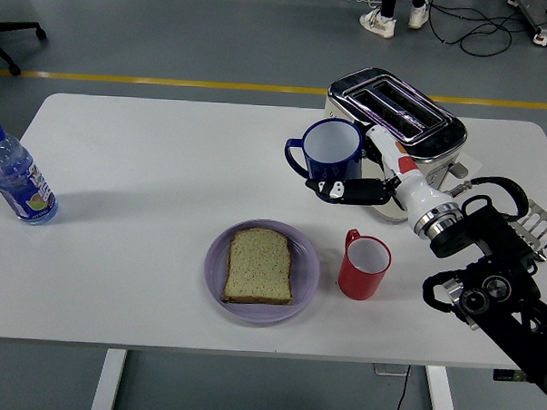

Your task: Pick up the cup,pour liquid into bread,place the cup on the desk

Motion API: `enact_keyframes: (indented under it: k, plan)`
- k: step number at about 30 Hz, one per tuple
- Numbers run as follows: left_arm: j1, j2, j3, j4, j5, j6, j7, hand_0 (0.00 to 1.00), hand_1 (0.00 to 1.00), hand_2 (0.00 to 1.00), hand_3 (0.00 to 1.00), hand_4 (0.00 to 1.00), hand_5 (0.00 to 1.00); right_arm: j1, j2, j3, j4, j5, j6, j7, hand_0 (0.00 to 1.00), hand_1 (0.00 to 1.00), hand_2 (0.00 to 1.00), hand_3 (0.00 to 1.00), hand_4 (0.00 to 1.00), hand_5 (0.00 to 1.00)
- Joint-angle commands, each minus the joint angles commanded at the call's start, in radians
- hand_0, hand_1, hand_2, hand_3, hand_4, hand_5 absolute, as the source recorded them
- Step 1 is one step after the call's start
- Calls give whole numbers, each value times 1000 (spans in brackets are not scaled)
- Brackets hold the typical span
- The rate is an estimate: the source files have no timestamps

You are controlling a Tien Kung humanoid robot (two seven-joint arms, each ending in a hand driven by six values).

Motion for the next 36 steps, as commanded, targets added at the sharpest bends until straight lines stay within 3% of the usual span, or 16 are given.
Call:
enact_keyframes:
  k: [10,19,27,36]
  plan:
    - [3,0,2,0,-5,1,-1,643,662,679,523,244,854,97,26,-116,-94,-214,-34,14,378,269,446,493,689,2]
    - [-6,0,-14,-1,-1,3,-3,644,660,679,523,243,851,201,-10,-258,-152,-366,-42,44,375,268,445,490,681,2]
    - [-13,0,-24,-2,1,4,-4,644,659,679,522,243,851,248,-29,-307,-188,-492,-52,56,374,267,444,490,679,2]
    - [-14,0,-22,-1,-8,4,-4,644,659,678,521,243,849,375,-94,-454,-228,-660,-13,29,396,291,452,493,665,2]
